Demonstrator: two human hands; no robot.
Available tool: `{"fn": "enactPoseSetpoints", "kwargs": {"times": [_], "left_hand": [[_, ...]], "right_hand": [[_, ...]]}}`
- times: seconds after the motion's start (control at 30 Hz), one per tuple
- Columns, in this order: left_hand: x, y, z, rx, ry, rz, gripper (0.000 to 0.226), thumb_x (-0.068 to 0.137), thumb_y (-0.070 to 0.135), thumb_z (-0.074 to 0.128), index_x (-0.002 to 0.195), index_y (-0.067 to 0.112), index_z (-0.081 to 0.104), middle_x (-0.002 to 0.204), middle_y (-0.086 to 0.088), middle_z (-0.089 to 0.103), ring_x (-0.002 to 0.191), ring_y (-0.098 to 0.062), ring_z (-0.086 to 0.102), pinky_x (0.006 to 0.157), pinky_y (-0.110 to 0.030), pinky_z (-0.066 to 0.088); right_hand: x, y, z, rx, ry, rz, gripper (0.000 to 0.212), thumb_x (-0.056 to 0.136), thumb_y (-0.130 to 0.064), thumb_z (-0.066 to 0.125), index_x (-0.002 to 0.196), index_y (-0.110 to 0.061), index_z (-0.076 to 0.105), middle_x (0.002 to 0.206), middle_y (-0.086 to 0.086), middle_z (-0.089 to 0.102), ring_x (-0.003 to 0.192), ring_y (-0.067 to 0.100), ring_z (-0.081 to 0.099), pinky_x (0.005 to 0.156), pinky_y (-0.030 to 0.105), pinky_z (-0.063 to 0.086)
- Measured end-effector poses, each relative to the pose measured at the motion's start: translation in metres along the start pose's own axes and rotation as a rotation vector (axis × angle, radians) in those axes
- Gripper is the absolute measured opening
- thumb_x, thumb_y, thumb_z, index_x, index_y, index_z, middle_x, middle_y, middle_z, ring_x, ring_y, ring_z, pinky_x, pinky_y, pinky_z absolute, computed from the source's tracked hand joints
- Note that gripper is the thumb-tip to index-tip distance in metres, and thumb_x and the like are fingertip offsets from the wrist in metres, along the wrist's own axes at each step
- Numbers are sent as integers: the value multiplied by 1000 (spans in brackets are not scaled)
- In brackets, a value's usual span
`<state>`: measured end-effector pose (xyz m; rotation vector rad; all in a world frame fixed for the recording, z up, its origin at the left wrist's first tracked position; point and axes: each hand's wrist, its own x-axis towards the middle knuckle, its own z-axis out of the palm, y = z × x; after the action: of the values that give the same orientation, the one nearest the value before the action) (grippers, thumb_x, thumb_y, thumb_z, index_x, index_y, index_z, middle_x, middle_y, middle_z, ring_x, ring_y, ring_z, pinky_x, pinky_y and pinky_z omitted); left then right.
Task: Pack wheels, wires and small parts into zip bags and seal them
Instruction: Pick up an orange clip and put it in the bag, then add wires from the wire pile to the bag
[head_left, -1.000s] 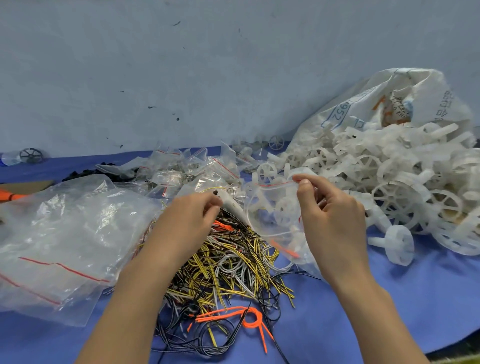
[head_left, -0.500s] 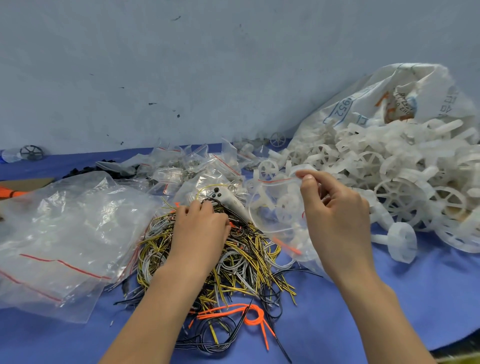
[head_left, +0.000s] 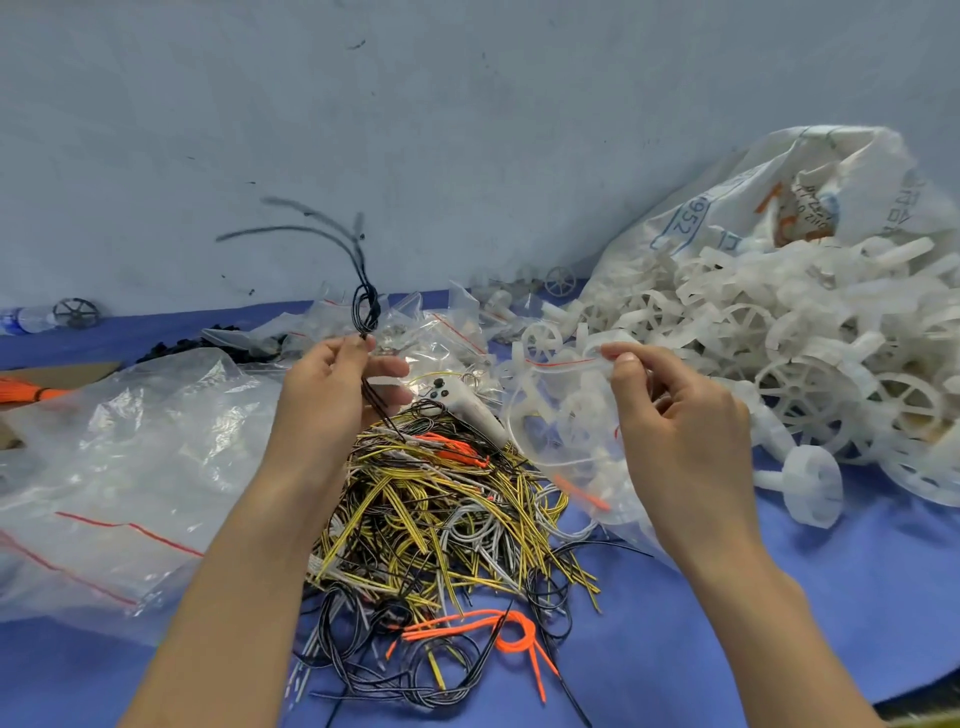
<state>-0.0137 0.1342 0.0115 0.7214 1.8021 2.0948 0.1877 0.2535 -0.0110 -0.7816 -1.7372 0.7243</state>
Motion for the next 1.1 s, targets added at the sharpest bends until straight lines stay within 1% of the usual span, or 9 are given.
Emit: {"fn": "enactPoseSetpoints", "kwargs": {"times": [0.17,0.33,0.47,0.57,0.63,0.7,0.87,1.0,1.1], "left_hand": [[-2,13,-7,6,-4,228,19,103,31,47,97,22,63,70,6,68,58,-11,62,58,-23,54],[-7,35,-7,-157,-73,253,16,104,26,45,100,22,60,73,6,68,69,-9,62,65,-22,52],[-19,31,1,344,-401,345,18,101,26,49,95,21,64,66,3,65,60,-11,59,61,-21,51],[-26,25,16,656,-486,438,18,100,30,50,88,30,63,70,7,68,58,-16,59,55,-26,48],[-29,20,27,796,-464,479,17,99,34,51,88,34,64,71,12,68,56,-9,58,50,-21,44],[-32,12,38,940,-387,524,20,99,41,49,96,34,68,81,13,66,69,-3,60,63,-25,50],[-42,1,67,1156,-209,647,25,100,42,47,104,32,69,95,7,54,85,-17,60,69,-34,50],[-44,-2,88,1112,-311,575,18,97,33,55,95,26,72,81,4,61,79,-22,63,68,-34,50],[-38,0,97,657,-511,223,20,94,16,57,81,18,72,74,-4,70,69,-20,66,71,-37,56]], "right_hand": [[0,0,0,-9,1,8,21,100,-31,51,99,-35,72,59,-22,59,60,6,54,55,18,34],[-1,0,1,-3,-18,12,23,99,-32,51,103,-32,73,57,-21,58,62,11,57,62,30,38],[0,2,0,2,-10,9,22,100,-31,51,100,-34,73,58,-20,59,60,7,55,56,18,35],[-1,3,0,4,-7,0,21,99,-33,52,101,-35,72,58,-17,59,59,8,55,55,18,35],[-1,4,0,6,-8,-6,19,100,-35,53,100,-37,72,56,-17,59,58,11,57,56,26,36],[-2,4,1,-2,-10,-17,18,99,-35,54,99,-37,72,56,-18,57,57,13,56,55,28,35],[-3,3,4,-15,-21,-53,19,98,-32,55,100,-34,74,57,-8,59,59,11,55,58,20,38],[-5,3,5,-5,-68,-68,21,98,-31,55,104,-32,75,53,-10,56,57,11,55,60,23,38],[-5,3,5,-9,-87,-81,20,98,-30,56,104,-33,75,59,-15,60,59,6,56,59,20,40]]}}
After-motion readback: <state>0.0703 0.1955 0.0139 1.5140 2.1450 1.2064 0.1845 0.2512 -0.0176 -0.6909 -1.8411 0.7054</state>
